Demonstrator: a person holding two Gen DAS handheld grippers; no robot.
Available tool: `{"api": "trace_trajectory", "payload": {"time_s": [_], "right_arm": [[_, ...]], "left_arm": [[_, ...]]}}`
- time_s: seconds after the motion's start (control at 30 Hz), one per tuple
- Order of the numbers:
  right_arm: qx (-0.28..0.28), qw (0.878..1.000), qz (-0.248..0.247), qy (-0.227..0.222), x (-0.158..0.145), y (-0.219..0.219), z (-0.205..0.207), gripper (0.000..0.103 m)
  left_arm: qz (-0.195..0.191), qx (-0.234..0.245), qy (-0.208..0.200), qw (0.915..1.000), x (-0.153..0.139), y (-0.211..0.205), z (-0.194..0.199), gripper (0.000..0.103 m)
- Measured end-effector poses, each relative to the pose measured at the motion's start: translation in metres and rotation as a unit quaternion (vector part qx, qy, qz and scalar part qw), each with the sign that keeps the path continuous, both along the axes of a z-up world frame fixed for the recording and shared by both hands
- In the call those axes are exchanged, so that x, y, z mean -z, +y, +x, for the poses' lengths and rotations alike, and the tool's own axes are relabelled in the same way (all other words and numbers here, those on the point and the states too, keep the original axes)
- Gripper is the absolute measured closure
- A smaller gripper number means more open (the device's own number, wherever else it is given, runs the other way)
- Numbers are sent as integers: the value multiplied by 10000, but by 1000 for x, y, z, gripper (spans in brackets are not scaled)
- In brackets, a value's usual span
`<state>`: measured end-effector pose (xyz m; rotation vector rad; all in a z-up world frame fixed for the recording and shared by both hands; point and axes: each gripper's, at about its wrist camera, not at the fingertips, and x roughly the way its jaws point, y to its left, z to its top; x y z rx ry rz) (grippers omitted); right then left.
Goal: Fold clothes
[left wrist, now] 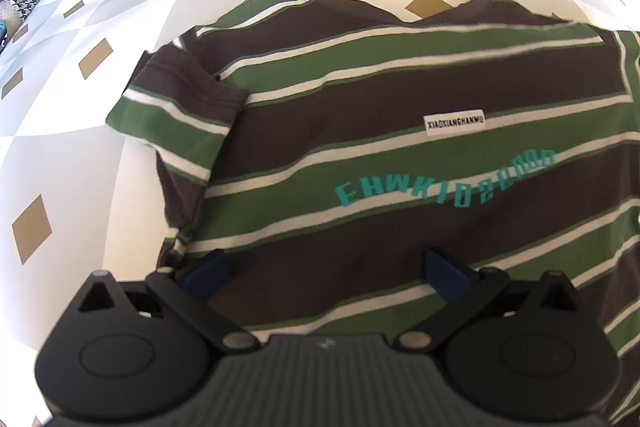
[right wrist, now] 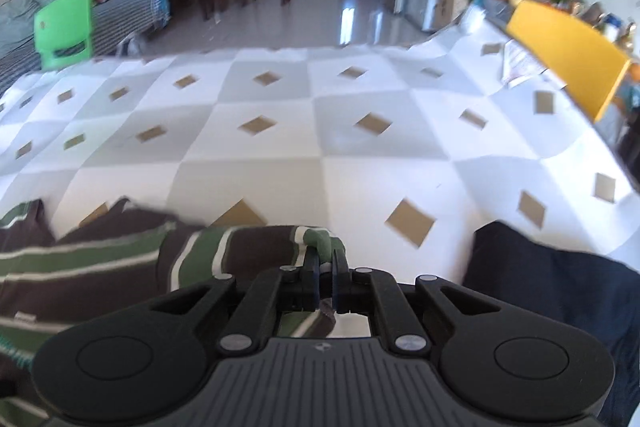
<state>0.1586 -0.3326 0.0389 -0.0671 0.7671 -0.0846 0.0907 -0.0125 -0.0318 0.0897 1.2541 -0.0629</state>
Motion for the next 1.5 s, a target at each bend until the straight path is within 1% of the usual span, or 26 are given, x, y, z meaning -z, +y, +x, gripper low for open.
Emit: {"api": "trace_trajectory", "payload": {"time_s": [0.03, 0.1, 0.13, 0.17, 0.23, 0.3, 0.4, 0.53, 0.7, 0.77, 0.87, 0.93, 1.0, 1.07, 1.13, 1.2, 1.3, 1.33, 1.37, 1.43, 1.5], "right_arm": [[7, 10000, -4, -53, -1, 1, 0, 96], [19, 10000, 78, -54, -4, 0, 1, 89], [58, 10000, 74, -28, -5, 0, 1, 79], [144, 9999, 14, -38, -6, -1, 1, 75], [254, 9996, -107, -102, -9, -3, 0, 73], [135, 9998, -80, -156, -12, -2, -2, 73], [-217, 9996, 160, -84, -13, 2, -4, 73], [-723, 9949, 564, 409, -4, 12, -4, 73], [-983, 9872, 491, 1155, 15, 22, -7, 73], [-1058, 9851, 312, 1322, 21, 23, -10, 73], [-1106, 9821, 175, 1512, 29, 21, -13, 73], [-1181, 9806, 307, 1534, 31, 20, -13, 73], [-1272, 9797, 315, 1516, 33, 23, -13, 73], [-1391, 9787, 260, 1485, 35, 28, -13, 73], [-1487, 9764, 228, 1548, 39, 34, -12, 73], [-1531, 9753, 95, 1586, 45, 38, -12, 73], [-1595, 9754, -88, 1517, 50, 42, -13, 74], [-1569, 9758, -101, 1519, 51, 42, -13, 78], [-1532, 9763, -130, 1526, 51, 41, -12, 87], [-1457, 9771, -206, 1540, 50, 38, -11, 95], [-1436, 9766, -286, 1577, 50, 35, -11, 96]], "left_arm": [[-2, 0, 0, 10000, 0, 0, 0, 0], [-1, 6, -7, 10000, 0, 1, -1, 0], [0, 10, -11, 10000, 0, 1, -2, 0], [2, 14, -14, 10000, -1, 0, -3, 0], [5, 16, -16, 10000, -1, -1, -3, 0], [7, 17, -16, 10000, 0, -2, -2, 0], [10, 43, -27, 10000, 1, -1, -1, 0], [53, 76, -58, 9999, -1, -6, -2, 0], [52, 102, -75, 9999, -1, -6, -2, 0], [38, 84, -62, 9999, -2, -6, -2, 0], [53, 79, -61, 9999, -2, -7, -2, 0], [69, 87, -69, 9999, -2, -7, -2, 0], [72, 84, -74, 9999, -1, -7, -1, 0], [67, 84, -84, 9999, -1, -7, -2, 0], [55, 77, -89, 9999, -1, -6, -2, 0], [40, 72, -92, 9999, -1, -5, -2, 0], [14, 61, -82, 9999, -1, -4, -2, 0], [8, 57, -78, 10000, -1, -4, -2, 0], [4, 55, -73, 10000, -1, -4, -2, 0], [0, 55, -61, 10000, -1, -4, -2, 0], [-6, 56, -44, 10000, -1, -3, -1, 0]]}}
